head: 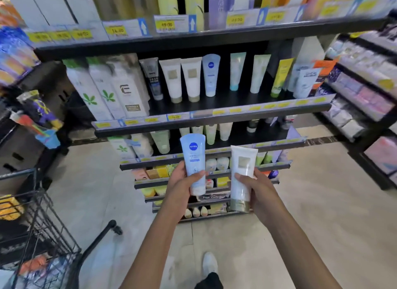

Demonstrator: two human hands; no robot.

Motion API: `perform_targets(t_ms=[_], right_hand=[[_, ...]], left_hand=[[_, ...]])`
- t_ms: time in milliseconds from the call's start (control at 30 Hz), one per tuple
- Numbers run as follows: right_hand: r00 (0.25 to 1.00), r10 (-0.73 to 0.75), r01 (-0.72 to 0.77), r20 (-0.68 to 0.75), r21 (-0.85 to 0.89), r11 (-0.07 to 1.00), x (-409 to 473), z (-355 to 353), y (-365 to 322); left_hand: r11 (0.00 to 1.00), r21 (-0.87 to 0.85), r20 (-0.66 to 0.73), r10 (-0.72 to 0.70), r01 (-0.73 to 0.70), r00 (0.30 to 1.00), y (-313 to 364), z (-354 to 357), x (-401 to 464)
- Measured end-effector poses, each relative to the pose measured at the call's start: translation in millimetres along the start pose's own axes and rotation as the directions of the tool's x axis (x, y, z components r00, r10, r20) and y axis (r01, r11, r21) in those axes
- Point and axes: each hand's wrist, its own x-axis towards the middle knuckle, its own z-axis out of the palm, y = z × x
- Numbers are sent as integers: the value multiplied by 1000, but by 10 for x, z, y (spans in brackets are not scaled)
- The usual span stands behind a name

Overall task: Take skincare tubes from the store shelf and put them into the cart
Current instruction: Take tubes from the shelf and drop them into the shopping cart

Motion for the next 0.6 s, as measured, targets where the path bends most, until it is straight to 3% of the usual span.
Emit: perform_targets(t_ms=[367,600], right_hand=[[997,-75,75,-7,22,997,737,-205,-702],[995,-82,81,51,9,997,1122,-270,-957]], left_hand=[[979,72,60,187,-192,980,595,607,1144],[959,109,23,261,-261,965,918,905,1670]])
